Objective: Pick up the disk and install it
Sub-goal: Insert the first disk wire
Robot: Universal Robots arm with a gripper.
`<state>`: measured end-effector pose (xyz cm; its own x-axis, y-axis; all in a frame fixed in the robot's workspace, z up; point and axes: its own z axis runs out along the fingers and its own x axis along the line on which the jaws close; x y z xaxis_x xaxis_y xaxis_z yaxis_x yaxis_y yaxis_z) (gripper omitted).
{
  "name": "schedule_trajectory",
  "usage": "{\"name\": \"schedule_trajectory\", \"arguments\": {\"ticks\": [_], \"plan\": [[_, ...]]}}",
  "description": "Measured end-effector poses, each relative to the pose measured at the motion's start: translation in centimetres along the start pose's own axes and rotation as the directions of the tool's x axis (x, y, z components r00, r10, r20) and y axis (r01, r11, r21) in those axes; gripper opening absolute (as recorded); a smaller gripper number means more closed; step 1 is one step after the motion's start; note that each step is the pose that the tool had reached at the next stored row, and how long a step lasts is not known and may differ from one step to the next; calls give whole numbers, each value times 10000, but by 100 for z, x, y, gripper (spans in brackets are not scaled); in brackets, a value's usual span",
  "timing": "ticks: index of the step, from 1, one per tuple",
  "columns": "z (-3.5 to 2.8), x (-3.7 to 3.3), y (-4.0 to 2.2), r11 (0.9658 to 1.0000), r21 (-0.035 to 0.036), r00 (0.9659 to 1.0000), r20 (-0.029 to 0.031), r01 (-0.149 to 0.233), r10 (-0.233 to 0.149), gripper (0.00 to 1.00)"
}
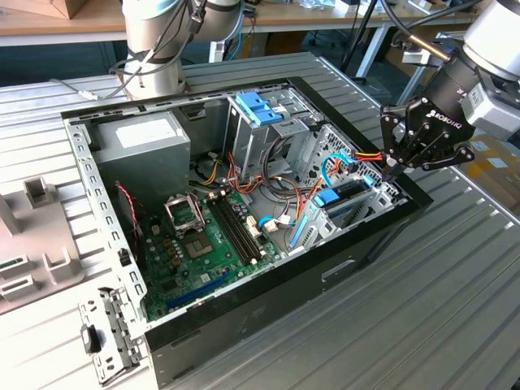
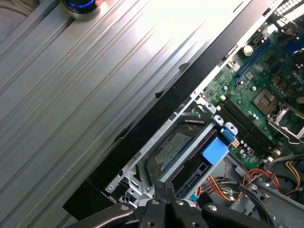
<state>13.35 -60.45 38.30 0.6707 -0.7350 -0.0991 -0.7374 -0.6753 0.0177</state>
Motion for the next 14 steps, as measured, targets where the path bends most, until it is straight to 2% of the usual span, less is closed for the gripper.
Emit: {"name": "schedule_trajectory", "arguments": {"ticks": [7,14], "plan": [[0,0,0,9988,-49,9988,-7,490,-490,11],[0,0,0,9983,-58,9983,-8,578,-578,11]]}}
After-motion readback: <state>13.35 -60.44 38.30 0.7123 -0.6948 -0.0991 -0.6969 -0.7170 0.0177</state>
